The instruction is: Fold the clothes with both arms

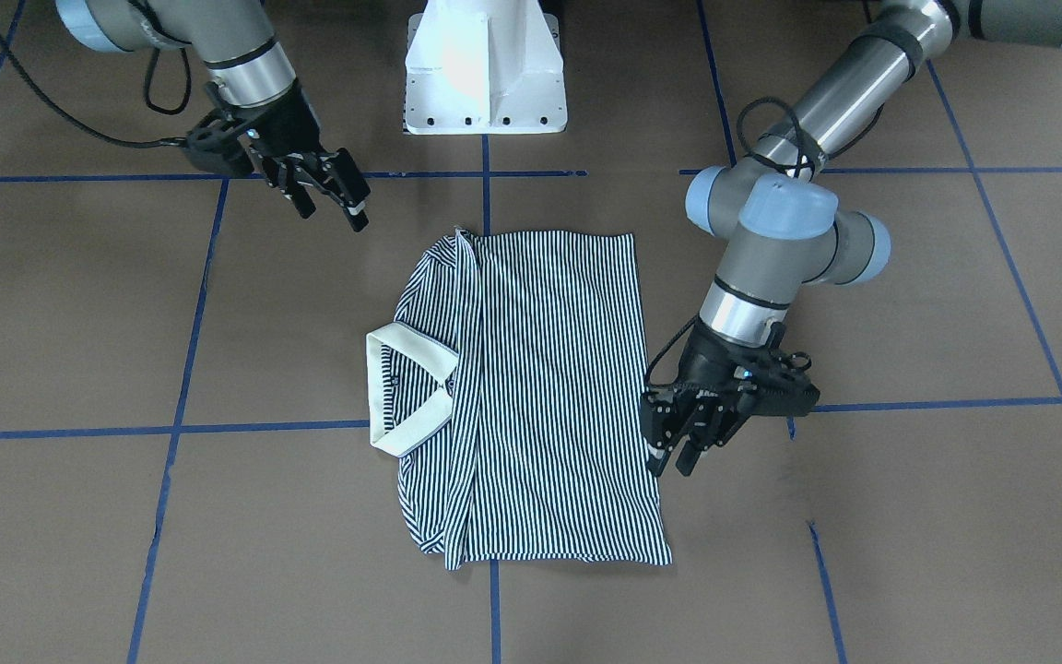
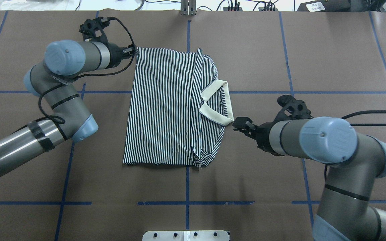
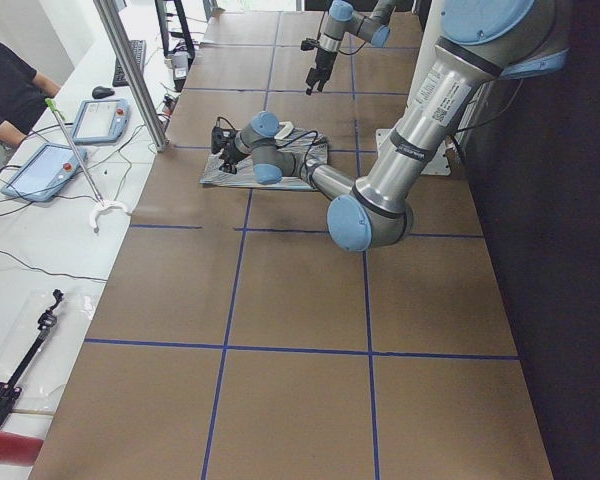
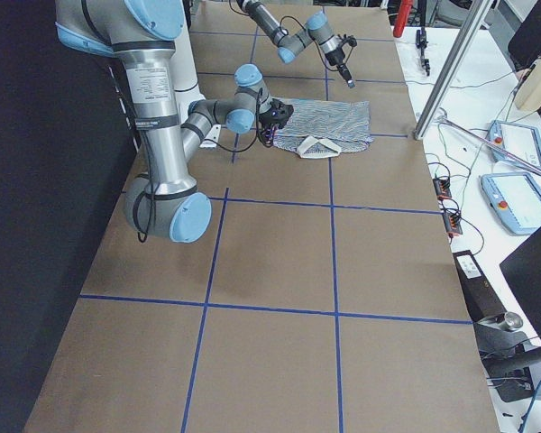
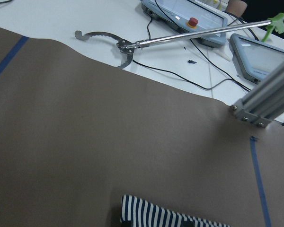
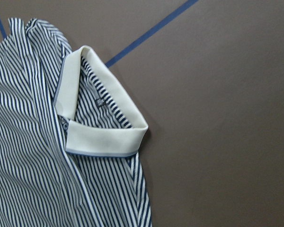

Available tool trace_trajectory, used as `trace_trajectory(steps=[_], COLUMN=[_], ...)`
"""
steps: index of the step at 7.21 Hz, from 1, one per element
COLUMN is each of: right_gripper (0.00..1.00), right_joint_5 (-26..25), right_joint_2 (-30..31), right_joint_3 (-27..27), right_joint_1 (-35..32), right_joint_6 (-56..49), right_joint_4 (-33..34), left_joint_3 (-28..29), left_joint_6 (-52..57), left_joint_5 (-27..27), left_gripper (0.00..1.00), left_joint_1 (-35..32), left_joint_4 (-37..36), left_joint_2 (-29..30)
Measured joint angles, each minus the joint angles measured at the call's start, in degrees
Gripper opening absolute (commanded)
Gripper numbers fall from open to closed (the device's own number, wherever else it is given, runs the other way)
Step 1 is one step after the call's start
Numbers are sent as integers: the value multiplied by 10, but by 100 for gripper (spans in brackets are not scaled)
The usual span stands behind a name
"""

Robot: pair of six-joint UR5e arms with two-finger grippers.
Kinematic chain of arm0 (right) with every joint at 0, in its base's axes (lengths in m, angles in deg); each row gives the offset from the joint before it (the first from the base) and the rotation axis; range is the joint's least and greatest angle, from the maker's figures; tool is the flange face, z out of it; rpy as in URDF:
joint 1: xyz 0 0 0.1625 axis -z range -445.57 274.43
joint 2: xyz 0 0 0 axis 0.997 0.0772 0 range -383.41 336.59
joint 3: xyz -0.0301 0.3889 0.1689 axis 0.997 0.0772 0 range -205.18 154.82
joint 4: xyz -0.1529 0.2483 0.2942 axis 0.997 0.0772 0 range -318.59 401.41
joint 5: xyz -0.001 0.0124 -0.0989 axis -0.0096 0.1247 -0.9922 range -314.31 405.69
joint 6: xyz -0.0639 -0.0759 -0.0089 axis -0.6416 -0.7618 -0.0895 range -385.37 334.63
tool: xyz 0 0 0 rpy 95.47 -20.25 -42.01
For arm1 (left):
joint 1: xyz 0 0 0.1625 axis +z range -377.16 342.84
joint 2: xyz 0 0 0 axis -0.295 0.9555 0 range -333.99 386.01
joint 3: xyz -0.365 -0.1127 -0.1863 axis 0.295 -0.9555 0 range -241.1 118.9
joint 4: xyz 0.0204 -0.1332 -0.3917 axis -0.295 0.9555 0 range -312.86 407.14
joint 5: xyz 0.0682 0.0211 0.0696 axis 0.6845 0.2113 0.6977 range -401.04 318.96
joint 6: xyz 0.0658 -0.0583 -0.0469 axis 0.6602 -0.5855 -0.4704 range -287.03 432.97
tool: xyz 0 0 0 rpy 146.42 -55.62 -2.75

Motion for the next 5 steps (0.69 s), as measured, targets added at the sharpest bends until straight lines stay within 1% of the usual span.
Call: trace_trajectory(steps=[1,2,3,5], right_gripper=[100,100,100,100], right_joint_5=[-1,-1,-1,0], right_joint_2=[-61,-113,-142,-173], right_joint_3=[28,65,96,143], right_joint_1=[19,38,53,66], right_joint_6=[-4,-25,-72,-191], right_joint_4=[52,84,99,123], left_joint_3=[-37,-54,-61,-64], left_joint_6=[-16,-24,-27,-29], left_joint_5=[-20,-28,-31,-32], left_gripper=[48,48,48,49], left_joint_1=[2,4,4,5], left_joint_4=[-1,0,2,4], left_joint_2=[-28,-48,-62,-72])
